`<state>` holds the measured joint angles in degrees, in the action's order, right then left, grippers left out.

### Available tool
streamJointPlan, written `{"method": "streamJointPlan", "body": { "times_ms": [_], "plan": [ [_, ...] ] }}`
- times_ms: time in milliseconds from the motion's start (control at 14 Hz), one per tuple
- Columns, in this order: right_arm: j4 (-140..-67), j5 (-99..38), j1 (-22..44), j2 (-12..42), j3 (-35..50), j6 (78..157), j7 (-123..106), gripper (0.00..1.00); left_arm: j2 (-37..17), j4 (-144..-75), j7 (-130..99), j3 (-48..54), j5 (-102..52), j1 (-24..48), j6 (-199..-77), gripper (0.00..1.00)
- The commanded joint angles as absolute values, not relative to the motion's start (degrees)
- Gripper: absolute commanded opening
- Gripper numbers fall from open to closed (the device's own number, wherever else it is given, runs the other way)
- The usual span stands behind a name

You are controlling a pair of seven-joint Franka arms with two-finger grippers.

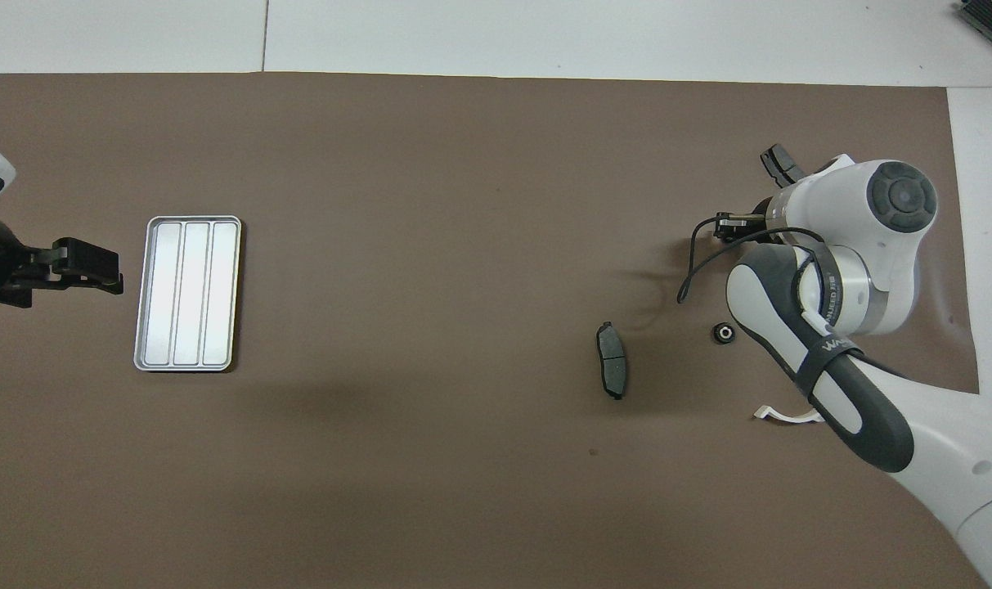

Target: Place bearing gear from tray to pile

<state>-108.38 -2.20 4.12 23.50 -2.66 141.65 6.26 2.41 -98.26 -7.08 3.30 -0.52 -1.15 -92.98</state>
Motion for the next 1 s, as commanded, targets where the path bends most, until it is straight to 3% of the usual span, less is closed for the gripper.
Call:
{"method": "streamJointPlan", "body": {
  "times_ms": [0, 285, 641, 926],
  "plan": [
    [-108.5, -4.0, 2.0, 20.8, -1.8, 141.3, 4.7, 1.0, 4.1, -100.2, -6.8, 3.5, 0.2, -1.5, -94.0, 1.0],
    [-108.3, -4.0, 1.7, 13.4, -1.8, 132.6, 4.9, 1.0, 4.1, -100.2, -6.8, 3.5, 0.2, -1.5, -94.0, 1.0],
    [-106.4, -3.0, 1.4, -0.1, -2.2, 112.4, 4.7, 1.0, 4.1, -100.2, -6.8, 3.5, 0.2, -1.5, -94.0, 1.0],
    [-96.4, -2.9, -1.2, -1.7, -2.3, 99.5, 4.4, 1.0, 4.1, -100.2, -6.8, 3.5, 0.2, -1.5, -94.0, 1.0]
  ]
}}
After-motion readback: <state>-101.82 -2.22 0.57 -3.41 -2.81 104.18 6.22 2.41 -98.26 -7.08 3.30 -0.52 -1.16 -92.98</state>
